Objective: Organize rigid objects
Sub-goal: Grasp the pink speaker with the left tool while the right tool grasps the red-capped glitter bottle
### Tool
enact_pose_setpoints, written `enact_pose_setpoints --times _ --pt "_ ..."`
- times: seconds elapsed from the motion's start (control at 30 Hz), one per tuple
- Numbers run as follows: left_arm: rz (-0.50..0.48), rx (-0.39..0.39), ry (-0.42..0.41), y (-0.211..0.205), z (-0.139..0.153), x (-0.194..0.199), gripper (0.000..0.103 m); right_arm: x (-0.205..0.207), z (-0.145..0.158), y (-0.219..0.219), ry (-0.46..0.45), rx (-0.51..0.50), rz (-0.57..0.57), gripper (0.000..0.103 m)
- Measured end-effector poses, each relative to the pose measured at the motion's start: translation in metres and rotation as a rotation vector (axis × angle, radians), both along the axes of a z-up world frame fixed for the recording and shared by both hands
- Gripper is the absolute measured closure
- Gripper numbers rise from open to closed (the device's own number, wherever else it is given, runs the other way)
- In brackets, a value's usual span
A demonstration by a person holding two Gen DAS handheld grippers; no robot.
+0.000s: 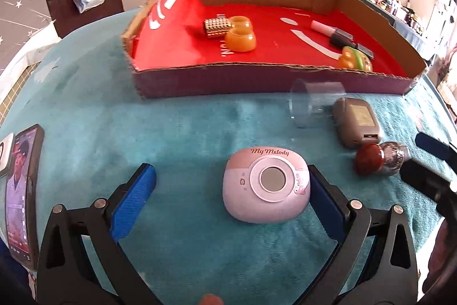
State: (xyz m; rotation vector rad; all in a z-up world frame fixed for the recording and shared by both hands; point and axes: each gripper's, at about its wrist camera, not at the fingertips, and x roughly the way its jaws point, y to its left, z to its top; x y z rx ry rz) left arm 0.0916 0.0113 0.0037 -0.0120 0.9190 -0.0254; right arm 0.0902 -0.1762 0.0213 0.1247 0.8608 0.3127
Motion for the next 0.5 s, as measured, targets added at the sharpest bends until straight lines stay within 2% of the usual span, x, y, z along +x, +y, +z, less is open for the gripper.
enact_pose_setpoints --times 0.17,0.33,0.43,0.5 --pt "0.003 0.001 -0.003 0.002 -0.001 0.001 0.000 -0.003 -0.007 0.016 -0.004 -0.014 0.040 0.001" --pt "0.000 0.000 -0.011 0.003 -0.001 0.000 0.001 -0.001 -0.011 0.025 -0.011 -0.008 0.043 0.012" --pt "0.004 -0.001 -0.023 0.005 0.000 -0.002 0.007 0.000 -0.011 0.029 -0.018 -0.010 0.051 0.020" --pt "0.005 -0.002 -0.030 0.006 0.001 -0.004 0.015 0.000 -0.012 0.035 -0.025 -0.028 0.058 0.023"
